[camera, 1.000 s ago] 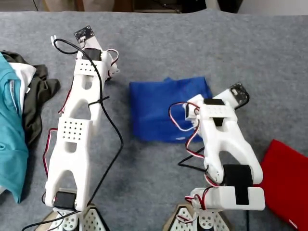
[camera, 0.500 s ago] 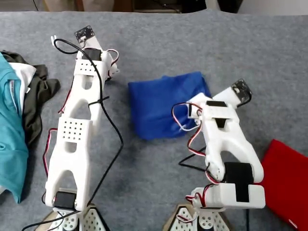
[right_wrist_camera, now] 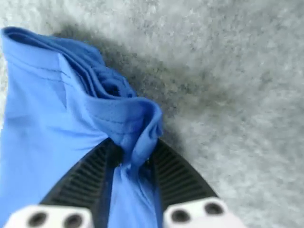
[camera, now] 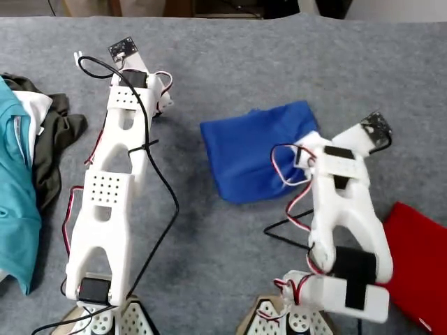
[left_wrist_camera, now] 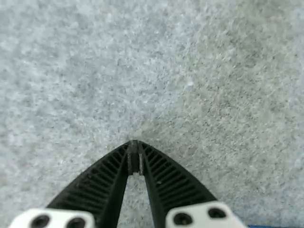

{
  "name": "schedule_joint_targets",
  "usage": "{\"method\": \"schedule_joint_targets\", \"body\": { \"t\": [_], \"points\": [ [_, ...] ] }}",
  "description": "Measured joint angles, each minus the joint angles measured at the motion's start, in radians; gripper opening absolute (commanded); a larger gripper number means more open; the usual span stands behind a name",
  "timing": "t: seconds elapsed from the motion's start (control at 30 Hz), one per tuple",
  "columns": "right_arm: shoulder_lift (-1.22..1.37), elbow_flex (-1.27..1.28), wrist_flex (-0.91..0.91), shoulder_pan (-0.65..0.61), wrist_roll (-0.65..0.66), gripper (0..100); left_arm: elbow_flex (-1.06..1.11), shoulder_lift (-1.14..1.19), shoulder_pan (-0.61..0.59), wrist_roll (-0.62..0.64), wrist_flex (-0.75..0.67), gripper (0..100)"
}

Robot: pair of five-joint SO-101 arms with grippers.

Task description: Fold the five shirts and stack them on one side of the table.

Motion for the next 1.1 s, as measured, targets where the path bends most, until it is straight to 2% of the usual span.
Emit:
{"method": "schedule_joint_targets", "body": {
  "t": [0.5, 0.97, 1.1],
  "points": [
    [-0.293, -0.002, 0.244, 0.302, 0.175, 0.5, 0.0, 0.0, 0.0, 0.0, 0.0, 2],
    [-0.499, -0.002, 0.456, 0.73, 0.348, 0.5, 0.0, 0.0, 0.0, 0.0, 0.0, 2],
    [-0.537, -0.002, 0.468, 0.872, 0.404, 0.5, 0.0, 0.0, 0.0, 0.0, 0.0, 2]
  ]
}}
